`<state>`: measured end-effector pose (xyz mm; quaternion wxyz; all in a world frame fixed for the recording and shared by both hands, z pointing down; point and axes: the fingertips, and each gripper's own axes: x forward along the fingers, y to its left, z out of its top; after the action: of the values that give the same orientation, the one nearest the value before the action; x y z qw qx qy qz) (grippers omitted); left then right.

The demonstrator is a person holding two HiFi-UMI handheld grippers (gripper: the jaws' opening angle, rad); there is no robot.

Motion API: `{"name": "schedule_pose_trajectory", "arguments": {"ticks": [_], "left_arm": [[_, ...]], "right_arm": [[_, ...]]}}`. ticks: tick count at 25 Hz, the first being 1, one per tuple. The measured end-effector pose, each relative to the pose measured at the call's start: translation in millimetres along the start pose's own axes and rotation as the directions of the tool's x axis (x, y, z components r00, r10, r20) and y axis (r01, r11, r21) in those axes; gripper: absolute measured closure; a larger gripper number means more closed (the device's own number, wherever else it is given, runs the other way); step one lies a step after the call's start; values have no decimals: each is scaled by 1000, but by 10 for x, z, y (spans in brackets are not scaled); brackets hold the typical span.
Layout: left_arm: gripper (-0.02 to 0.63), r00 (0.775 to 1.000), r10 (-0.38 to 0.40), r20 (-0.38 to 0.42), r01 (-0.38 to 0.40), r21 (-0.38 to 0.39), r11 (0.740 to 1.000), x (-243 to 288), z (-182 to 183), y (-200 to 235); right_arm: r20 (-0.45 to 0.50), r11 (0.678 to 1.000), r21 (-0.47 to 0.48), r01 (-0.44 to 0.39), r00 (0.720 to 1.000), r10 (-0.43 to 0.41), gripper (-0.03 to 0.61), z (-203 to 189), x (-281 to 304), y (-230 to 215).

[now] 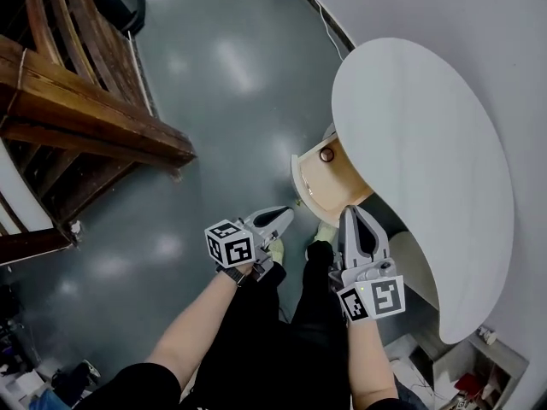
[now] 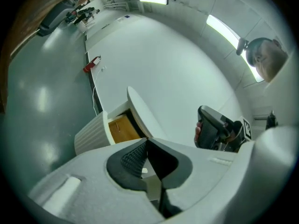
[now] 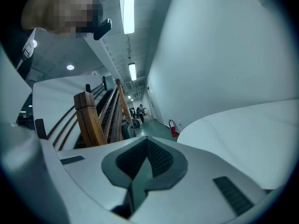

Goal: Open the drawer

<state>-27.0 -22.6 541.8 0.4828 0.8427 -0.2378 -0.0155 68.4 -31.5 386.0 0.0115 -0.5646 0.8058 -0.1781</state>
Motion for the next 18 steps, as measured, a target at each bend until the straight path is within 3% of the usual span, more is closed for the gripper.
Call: {"name": "schedule_pose_trajectory", "arguments": {"ticks": [10,18], "left_arm": [[603,997,-62,37,55,170,984,-47,801,-1049],[603,994,-83,71,59,285,957,-7,1208,-1755]], "right_arm": [[34,999,-45,-31,999,33,565,573,-61,186],[55,997,-64,-41,998,44,565,963,-112,240]]}}
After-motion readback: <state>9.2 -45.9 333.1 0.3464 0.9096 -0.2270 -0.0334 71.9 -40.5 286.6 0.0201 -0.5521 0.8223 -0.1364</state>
